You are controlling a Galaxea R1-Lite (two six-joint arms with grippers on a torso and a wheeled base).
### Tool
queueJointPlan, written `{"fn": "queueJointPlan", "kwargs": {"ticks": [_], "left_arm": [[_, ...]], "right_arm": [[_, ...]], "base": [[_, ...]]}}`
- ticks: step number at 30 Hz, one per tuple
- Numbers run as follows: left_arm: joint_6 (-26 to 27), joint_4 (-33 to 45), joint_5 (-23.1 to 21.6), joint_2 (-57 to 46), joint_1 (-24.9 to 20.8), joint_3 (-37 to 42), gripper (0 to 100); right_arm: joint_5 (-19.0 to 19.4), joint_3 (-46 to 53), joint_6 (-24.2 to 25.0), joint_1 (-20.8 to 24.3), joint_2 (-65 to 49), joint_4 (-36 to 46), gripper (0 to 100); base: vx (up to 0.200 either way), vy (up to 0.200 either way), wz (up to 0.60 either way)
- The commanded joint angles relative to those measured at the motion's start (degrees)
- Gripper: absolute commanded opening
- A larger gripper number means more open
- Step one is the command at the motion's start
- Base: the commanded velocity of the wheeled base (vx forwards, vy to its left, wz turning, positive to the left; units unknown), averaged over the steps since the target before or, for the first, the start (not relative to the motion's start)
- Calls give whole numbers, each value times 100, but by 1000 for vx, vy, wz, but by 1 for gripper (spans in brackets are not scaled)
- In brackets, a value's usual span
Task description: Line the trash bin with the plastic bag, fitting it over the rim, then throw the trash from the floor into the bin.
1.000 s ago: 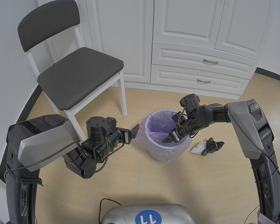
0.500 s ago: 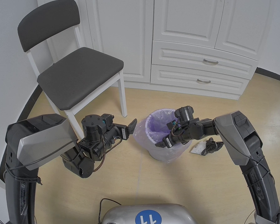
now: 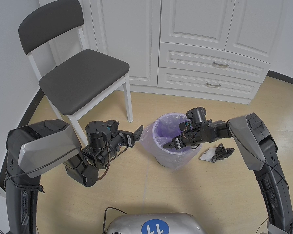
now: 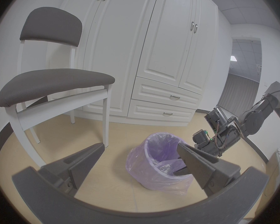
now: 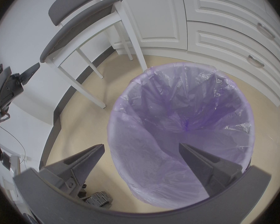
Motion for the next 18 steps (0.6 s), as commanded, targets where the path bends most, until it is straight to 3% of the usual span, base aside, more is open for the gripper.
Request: {"fn": "queueJointPlan", "kwargs": {"ticks": [1, 5, 11, 18], "left_arm": [[1, -17, -1, -12, -18, 1, 100], [-60, -254, -194, -21, 0, 27, 100], [-368, -421, -511, -30, 8, 150, 100], [-359, -781, -502, 120, 17, 106, 100]], "right_arm": [[8, 1, 3, -32, -20, 13, 100], [-1, 1, -6, -32, -37, 31, 100], [-1, 1, -15, -40, -46, 39, 100], [-10, 1, -15, -75, -29, 31, 100]], "base": [[0, 0, 0], [0, 0, 0], [0, -200, 0], [0, 0, 0]]}}
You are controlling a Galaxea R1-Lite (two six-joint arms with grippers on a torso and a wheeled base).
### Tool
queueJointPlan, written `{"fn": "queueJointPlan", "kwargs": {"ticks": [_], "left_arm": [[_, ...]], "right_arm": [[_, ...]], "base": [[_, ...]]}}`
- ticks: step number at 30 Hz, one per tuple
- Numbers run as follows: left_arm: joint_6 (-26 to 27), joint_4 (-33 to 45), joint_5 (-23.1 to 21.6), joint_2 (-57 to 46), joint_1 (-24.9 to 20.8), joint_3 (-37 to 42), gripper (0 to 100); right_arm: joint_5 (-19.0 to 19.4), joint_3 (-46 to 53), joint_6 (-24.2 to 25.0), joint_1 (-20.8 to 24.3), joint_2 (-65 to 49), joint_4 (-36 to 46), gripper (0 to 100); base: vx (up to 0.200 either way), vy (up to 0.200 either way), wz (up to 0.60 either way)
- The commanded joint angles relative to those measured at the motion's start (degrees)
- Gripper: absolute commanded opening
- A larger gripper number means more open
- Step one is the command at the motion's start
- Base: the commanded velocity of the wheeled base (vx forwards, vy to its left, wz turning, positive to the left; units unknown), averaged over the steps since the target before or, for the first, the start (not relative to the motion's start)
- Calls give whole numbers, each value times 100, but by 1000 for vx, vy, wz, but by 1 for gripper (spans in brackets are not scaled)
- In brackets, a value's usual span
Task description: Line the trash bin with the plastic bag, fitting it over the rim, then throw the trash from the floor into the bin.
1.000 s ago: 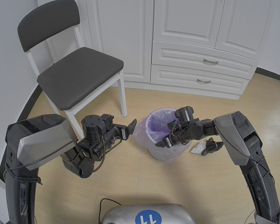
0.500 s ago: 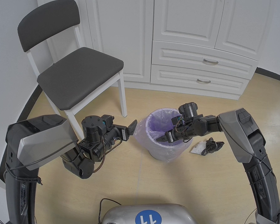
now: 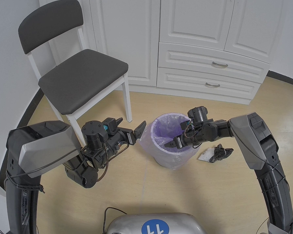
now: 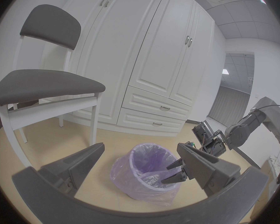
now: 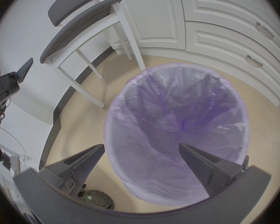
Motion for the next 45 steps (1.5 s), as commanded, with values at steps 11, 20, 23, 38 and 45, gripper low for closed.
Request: {"fn": "queueJointPlan", "kwargs": {"ticks": [11, 20, 23, 38, 45], "left_arm": [[75, 2, 47, 74, 35, -484, 100], [541, 539, -32, -700, 395, 52, 100], [207, 398, -24, -691, 325, 17, 100], [172, -24, -24, -471, 316, 61, 100], [181, -77, -24, -330, 308, 35, 100]], "right_arm": [[-10, 1, -4, -65, -70, 4, 100], [-10, 1, -12, -82, -158, 22, 100], [-19, 1, -21, -74, -166, 39, 100], [-19, 1, -100, -30, -193, 277, 100], [7, 237, -584, 41, -342, 857, 100]], "base": [[0, 0, 0], [0, 0, 0], [0, 0, 0], [80, 0, 0], [0, 0, 0]]}}
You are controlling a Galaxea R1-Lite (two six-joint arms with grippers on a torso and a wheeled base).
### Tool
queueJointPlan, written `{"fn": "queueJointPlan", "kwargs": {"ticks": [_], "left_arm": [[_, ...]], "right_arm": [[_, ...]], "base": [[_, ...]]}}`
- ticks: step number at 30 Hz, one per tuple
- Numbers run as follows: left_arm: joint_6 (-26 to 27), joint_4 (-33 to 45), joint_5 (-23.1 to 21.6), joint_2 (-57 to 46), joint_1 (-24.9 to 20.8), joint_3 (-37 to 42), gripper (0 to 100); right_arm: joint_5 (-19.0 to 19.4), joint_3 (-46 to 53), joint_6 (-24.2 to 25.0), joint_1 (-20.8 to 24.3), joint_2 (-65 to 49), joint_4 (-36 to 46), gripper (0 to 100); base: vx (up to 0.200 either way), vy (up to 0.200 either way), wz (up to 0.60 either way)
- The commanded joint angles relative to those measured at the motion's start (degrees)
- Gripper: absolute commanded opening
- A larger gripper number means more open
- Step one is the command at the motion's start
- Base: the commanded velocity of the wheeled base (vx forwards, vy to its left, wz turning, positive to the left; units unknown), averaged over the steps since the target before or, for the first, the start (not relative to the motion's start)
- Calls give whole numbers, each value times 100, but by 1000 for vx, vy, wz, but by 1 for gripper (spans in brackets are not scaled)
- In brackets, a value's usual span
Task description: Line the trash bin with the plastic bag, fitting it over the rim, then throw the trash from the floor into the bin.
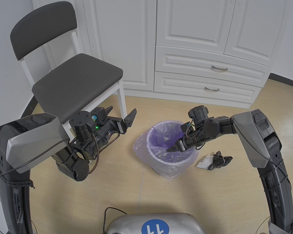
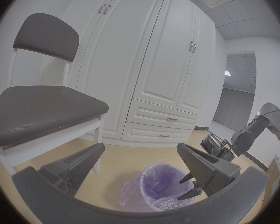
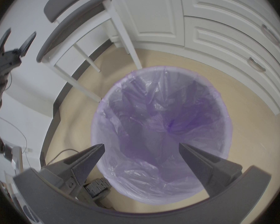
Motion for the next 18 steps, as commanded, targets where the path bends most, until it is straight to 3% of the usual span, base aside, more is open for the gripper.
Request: {"fn": "queueJointPlan", "kwargs": {"ticks": [1, 18], "left_arm": [[-2, -72, -2, 122, -13, -28, 100], [16, -257, -2, 219, -101, 7, 100]], "right_arm": [[21, 180, -105, 32, -96, 83, 100], [12, -108, -105, 278, 308, 21, 100]], "base": [[0, 0, 0], [0, 0, 0]]}}
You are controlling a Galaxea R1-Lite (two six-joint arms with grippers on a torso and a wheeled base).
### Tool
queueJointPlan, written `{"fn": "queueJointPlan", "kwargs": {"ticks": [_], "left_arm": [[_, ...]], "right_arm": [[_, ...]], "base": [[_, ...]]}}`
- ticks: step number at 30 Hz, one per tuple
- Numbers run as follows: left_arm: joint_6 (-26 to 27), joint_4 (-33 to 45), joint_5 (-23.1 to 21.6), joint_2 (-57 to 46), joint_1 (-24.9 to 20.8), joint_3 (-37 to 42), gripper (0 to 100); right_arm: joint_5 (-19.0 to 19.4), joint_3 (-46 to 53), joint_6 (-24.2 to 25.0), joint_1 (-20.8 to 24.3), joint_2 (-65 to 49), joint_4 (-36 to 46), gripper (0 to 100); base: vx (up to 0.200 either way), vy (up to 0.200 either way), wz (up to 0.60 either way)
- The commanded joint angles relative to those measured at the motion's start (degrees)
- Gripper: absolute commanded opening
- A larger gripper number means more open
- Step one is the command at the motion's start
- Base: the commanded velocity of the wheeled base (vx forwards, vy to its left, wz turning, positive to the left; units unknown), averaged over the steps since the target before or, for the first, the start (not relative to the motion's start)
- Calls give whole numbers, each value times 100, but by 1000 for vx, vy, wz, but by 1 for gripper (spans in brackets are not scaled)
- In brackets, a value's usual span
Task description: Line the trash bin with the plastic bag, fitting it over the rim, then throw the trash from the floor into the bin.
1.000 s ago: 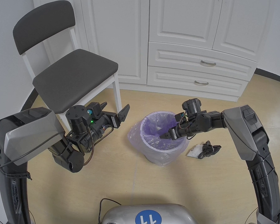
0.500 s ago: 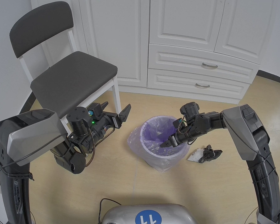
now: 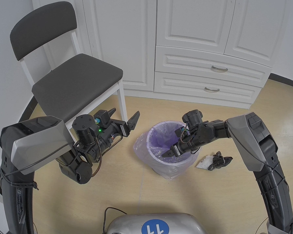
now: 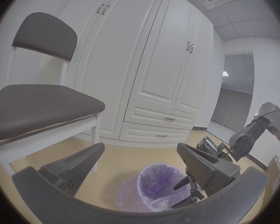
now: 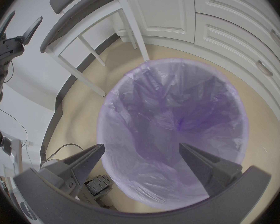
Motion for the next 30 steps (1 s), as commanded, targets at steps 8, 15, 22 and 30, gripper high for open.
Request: {"fn": "queueJointPlan", "kwargs": {"ticks": [8, 15, 22, 30], "left_arm": [[3, -19, 1, 66, -1, -4, 100], [12, -19, 1, 110, -28, -4, 100], [21, -19, 1, 119, -45, 5, 100], [39, -19, 1, 189, -107, -4, 100]], "right_arm": [[-31, 114, 2, 48, -88, 10, 0], [-154, 782, -33, 171, -624, -61, 0], [-216, 1828, -42, 478, -1002, -746, 0], [-304, 2302, -209, 716, -1055, -843, 0]], "base": [[0, 0, 0], [0, 0, 0], [0, 0, 0], [0, 0, 0]]}}
